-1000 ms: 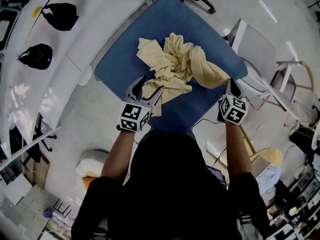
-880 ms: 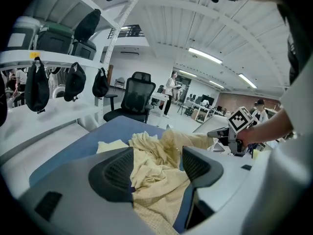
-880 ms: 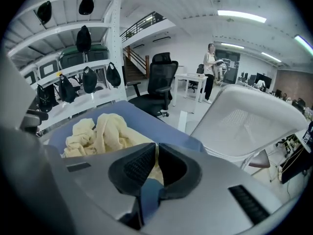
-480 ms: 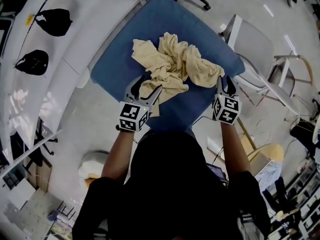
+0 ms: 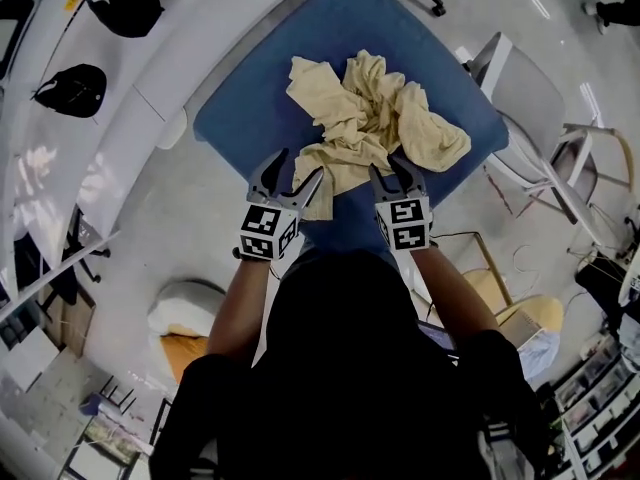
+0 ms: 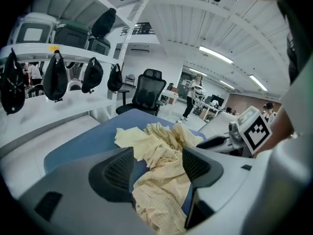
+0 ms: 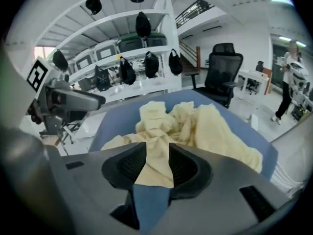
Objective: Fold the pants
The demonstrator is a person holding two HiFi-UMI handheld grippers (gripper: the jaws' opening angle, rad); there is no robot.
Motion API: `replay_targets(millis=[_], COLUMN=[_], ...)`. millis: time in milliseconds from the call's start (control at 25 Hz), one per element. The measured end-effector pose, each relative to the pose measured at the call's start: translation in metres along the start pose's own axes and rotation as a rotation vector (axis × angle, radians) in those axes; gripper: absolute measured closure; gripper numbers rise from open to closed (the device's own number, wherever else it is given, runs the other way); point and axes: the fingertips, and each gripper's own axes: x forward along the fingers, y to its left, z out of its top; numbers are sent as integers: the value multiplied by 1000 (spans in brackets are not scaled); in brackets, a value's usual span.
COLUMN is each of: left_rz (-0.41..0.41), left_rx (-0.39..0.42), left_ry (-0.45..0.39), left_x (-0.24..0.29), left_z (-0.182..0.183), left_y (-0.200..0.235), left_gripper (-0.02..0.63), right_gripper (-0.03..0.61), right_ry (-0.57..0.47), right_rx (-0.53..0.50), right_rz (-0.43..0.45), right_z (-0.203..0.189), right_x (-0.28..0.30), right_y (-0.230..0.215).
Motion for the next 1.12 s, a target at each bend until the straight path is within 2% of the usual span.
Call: replay_targets(millis=[120,240,360,440,600,760,840,1120], left_rz=[29,54,76,90,108,118,109,25], left_rx=[-19,-37,-57,-68,-79,-85,-82,-31], left_ry=[1,4,10,16,28,26,23,2], left_x=[-15,-31,-49,-62,-86,-103,-106,-103], left_z=[-12,-26,-42,-53,-70,-80,-81,-72], left_y=[14,28,42,50,66,77,79,63], left_gripper=[291,291,293,293,293,295,295,298], right_gripper=[416,395,338,301,298,445,486,514], right_ry=[70,130,184,216,272,283,263,184], right_rx=[-38,-58,-68,-61,-31,-54,-41,30], right_rz=[114,189,248,262,207,137,119,78], right_z=[-20,-34,-47,-55,-71,-69,-65,-59], right_x=[23,44,62,75,97,96,90,51], right_y=[51,89,118,132,143,151,153,159])
